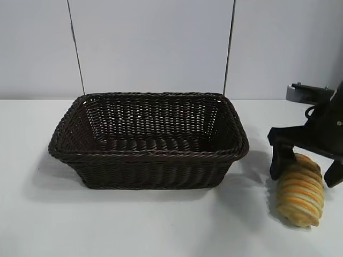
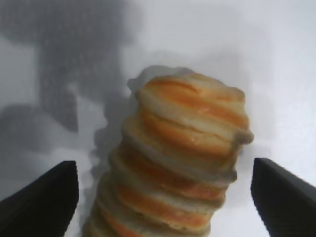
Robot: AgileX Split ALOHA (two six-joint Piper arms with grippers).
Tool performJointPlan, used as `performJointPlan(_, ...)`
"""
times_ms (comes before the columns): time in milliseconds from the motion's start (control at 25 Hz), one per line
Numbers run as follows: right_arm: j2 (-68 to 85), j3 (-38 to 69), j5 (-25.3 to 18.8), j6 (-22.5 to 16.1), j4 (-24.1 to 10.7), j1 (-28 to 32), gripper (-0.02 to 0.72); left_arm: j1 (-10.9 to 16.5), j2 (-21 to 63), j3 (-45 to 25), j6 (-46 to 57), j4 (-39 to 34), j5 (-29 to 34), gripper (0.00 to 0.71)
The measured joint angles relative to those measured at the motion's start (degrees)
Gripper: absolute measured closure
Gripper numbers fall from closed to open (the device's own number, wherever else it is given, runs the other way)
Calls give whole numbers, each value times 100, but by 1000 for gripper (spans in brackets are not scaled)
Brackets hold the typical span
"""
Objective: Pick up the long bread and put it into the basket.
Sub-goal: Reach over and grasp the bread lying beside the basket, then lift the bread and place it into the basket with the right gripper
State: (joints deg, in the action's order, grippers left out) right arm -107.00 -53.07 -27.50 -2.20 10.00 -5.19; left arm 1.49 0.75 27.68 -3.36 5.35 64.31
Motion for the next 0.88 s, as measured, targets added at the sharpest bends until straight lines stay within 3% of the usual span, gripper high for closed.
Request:
performJointPlan(160, 47, -27, -123, -73, -27, 0, 533, 0, 0, 0, 0, 0, 0, 15)
performJointPlan(560, 864, -1080, -1289, -80, -210, 0, 533, 0, 0, 0, 0, 0, 0, 15)
performJointPlan(880, 1004, -1504, -1519, -80, -205, 0, 545, 0, 0, 0, 0, 0, 0, 15)
